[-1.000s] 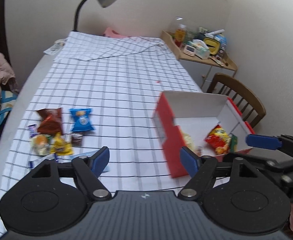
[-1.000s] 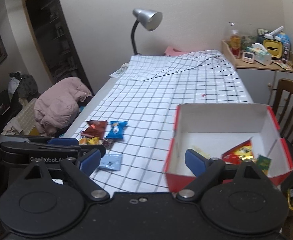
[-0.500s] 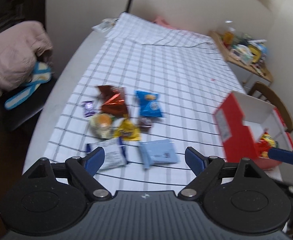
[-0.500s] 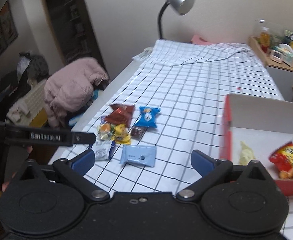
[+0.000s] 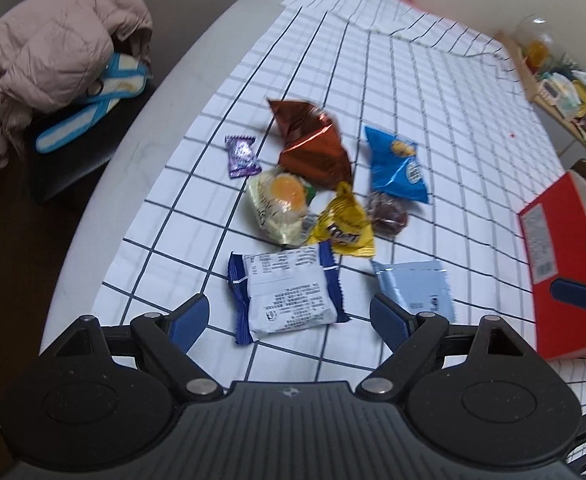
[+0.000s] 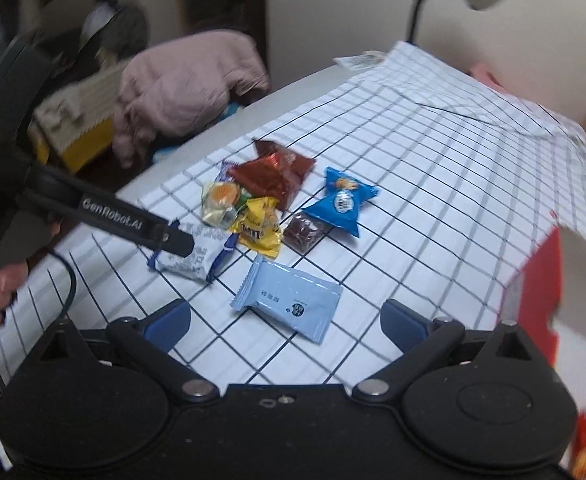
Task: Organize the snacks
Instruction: 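Grasp blue-white biscuit pack with left tool while right grasps light blue packet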
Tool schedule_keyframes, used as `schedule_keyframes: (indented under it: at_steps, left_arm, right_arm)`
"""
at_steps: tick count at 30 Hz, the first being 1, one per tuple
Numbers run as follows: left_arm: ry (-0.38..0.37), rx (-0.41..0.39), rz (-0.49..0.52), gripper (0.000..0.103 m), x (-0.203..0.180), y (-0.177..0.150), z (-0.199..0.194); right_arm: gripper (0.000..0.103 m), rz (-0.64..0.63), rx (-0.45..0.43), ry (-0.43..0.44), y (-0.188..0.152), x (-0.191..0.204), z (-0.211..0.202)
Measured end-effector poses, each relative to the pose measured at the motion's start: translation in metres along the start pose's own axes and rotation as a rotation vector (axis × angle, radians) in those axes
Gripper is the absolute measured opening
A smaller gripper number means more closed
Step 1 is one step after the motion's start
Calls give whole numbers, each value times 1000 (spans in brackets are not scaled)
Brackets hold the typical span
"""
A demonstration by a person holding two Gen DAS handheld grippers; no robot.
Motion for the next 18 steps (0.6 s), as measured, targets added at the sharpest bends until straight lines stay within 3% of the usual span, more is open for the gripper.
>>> schedule_keyframes:
  at_steps: [8, 18]
  left_arm:
    - [16, 56, -34, 88, -1, 9, 30]
    - [9, 99, -84, 88, -5, 10, 47]
  right_arm:
    - [95, -272, 114, 37, 3, 5, 53]
    - [81, -523, 171, 154, 10, 8, 91]
Point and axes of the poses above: each gripper's, at about its wrist camera, not at the fingertips, and z roughly the way its jaws point, x to its left, y to its top, the point moved 3 cm from there along z, roughly the way its jaws point, and after that the axes turned 4 degrees about -z, right-handed, at the moved point
